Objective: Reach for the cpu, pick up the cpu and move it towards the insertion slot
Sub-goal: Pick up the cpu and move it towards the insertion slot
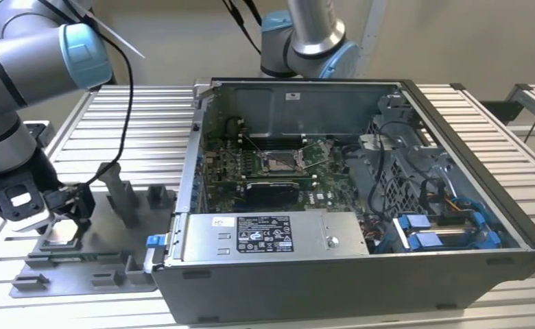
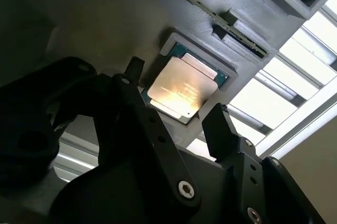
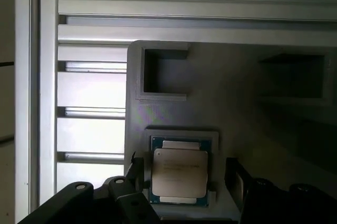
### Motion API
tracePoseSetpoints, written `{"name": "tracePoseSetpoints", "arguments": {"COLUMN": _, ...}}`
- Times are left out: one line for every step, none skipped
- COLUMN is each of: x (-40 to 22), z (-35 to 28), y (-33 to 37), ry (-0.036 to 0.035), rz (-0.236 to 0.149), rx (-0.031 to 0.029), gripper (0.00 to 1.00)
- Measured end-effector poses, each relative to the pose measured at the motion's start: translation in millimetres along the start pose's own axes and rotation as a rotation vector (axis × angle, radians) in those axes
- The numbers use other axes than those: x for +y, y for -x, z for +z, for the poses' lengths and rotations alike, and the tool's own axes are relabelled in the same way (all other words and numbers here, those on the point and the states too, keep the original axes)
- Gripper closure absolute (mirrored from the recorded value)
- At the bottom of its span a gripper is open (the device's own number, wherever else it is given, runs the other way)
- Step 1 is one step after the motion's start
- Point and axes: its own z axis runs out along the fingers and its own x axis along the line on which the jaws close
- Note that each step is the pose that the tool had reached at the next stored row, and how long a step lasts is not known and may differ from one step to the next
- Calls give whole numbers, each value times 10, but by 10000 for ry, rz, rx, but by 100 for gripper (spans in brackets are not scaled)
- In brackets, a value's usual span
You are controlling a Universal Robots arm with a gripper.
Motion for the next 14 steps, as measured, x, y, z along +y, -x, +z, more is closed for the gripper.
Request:
{"name": "tracePoseSetpoints", "arguments": {"x": 0, "z": 12, "y": -5, "ry": 1, "rz": 0, "rx": -1, "gripper": 0}}
{"name": "tracePoseSetpoints", "arguments": {"x": -1, "z": 23, "y": -11, "ry": -1, "rz": -1, "rx": 0, "gripper": 0}}
{"name": "tracePoseSetpoints", "arguments": {"x": -1, "z": 33, "y": -15, "ry": 0, "rz": 0, "rx": -1, "gripper": 0}}
{"name": "tracePoseSetpoints", "arguments": {"x": -2, "z": 40, "y": -17, "ry": -1, "rz": -1, "rx": 0, "gripper": 0}}
{"name": "tracePoseSetpoints", "arguments": {"x": -2, "z": 42, "y": -17, "ry": -2, "rz": 0, "rx": 1, "gripper": 0}}
{"name": "tracePoseSetpoints", "arguments": {"x": -2, "z": 42, "y": -17, "ry": -3, "rz": 0, "rx": 3, "gripper": 0}}
{"name": "tracePoseSetpoints", "arguments": {"x": -2, "z": 44, "y": -18, "ry": -3, "rz": 0, "rx": 2, "gripper": 0}}
{"name": "tracePoseSetpoints", "arguments": {"x": -2, "z": 46, "y": -18, "ry": -1, "rz": 1, "rx": 0, "gripper": 0}}
{"name": "tracePoseSetpoints", "arguments": {"x": -2, "z": 47, "y": -18, "ry": 0, "rz": 2, "rx": -1, "gripper": 0}}
{"name": "tracePoseSetpoints", "arguments": {"x": -3, "z": 47, "y": -17, "ry": 0, "rz": 1, "rx": -1, "gripper": 0}}
{"name": "tracePoseSetpoints", "arguments": {"x": -3, "z": 47, "y": -17, "ry": -1, "rz": 1, "rx": 0, "gripper": 0}}
{"name": "tracePoseSetpoints", "arguments": {"x": -3, "z": 47, "y": -17, "ry": -1, "rz": 0, "rx": 0, "gripper": 0}}
{"name": "tracePoseSetpoints", "arguments": {"x": -4, "z": 47, "y": -17, "ry": -1, "rz": 0, "rx": 1, "gripper": 0}}
{"name": "tracePoseSetpoints", "arguments": {"x": -4, "z": 47, "y": -17, "ry": -1, "rz": 1, "rx": 1, "gripper": 0}}
